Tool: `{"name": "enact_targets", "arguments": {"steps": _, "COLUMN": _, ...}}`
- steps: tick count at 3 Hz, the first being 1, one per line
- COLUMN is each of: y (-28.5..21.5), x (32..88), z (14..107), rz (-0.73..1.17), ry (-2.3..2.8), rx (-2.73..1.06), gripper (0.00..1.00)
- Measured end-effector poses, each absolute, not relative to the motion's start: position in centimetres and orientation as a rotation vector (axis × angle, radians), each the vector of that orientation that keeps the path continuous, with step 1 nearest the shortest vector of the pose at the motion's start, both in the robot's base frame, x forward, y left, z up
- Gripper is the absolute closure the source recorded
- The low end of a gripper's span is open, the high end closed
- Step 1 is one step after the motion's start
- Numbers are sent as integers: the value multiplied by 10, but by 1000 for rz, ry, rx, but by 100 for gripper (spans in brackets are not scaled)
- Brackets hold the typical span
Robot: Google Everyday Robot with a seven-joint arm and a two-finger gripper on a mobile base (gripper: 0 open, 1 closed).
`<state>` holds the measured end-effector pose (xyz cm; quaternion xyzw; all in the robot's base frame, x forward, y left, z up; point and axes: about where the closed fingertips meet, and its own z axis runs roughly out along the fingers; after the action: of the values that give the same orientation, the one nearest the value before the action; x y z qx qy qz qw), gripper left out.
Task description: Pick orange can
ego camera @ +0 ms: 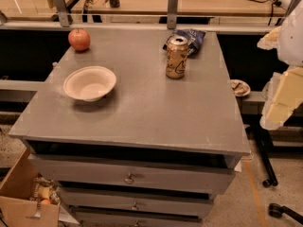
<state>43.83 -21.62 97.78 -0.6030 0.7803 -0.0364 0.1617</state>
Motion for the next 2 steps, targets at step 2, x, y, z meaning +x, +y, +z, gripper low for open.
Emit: {"name": "enact_targets", "arguments": {"steps": 2, "y": -205, "x": 473, "z": 980, "rz": -64, "ry": 2156, "rx": -1603, "gripper": 0}}
